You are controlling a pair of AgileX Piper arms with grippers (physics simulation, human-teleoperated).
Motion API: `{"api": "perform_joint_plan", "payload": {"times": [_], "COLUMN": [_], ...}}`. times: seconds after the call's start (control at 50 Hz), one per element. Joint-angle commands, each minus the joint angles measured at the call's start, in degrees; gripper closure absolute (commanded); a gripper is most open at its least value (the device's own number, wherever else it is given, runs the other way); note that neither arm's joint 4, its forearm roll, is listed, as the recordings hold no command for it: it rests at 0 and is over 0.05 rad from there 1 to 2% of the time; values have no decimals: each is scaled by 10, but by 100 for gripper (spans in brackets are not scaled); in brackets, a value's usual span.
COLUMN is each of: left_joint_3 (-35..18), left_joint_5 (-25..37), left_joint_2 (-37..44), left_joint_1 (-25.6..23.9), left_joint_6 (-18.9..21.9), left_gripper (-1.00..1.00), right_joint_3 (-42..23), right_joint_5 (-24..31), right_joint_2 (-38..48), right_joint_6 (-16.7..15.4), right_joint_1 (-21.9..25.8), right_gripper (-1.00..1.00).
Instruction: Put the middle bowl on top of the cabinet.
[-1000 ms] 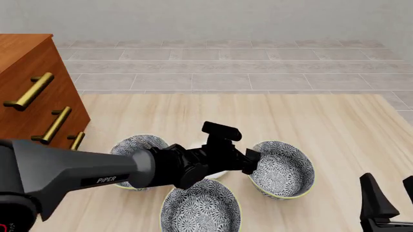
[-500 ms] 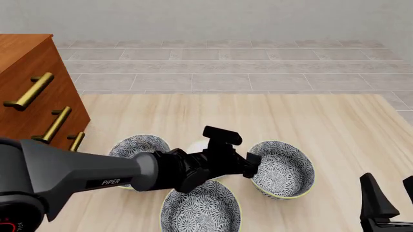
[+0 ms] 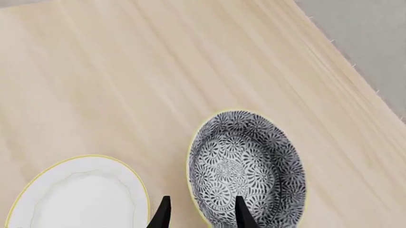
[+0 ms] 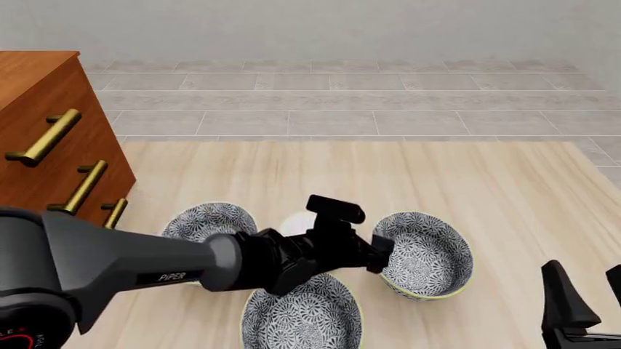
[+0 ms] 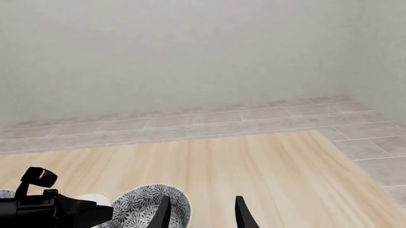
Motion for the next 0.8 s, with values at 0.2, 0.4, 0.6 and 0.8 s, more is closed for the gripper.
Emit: {"api": "perform_joint_plan", "payload": {"times": [0.2,0.4,0.6,0.8], "left_joint_3": [5,3,4,4], "left_joint_5": [-6,-10,-15,-18], "left_joint_2": [5,12,24,30], "left_joint_1": [-4,-3,2,3], "left_joint_6": [-4,-5,-8,-9], "left_gripper": [-100,-100,-100,-100], "right_joint_3": [-1,-1,-1,0], "right_joint_5": [1,0,0,-1], "right_joint_2": [0,0,0,0], "right_joint_6": [-2,-1,1,2], "right_joint_1": [0,-1,-2,-3], "right_gripper": [-100,-100,-100,-100]}}
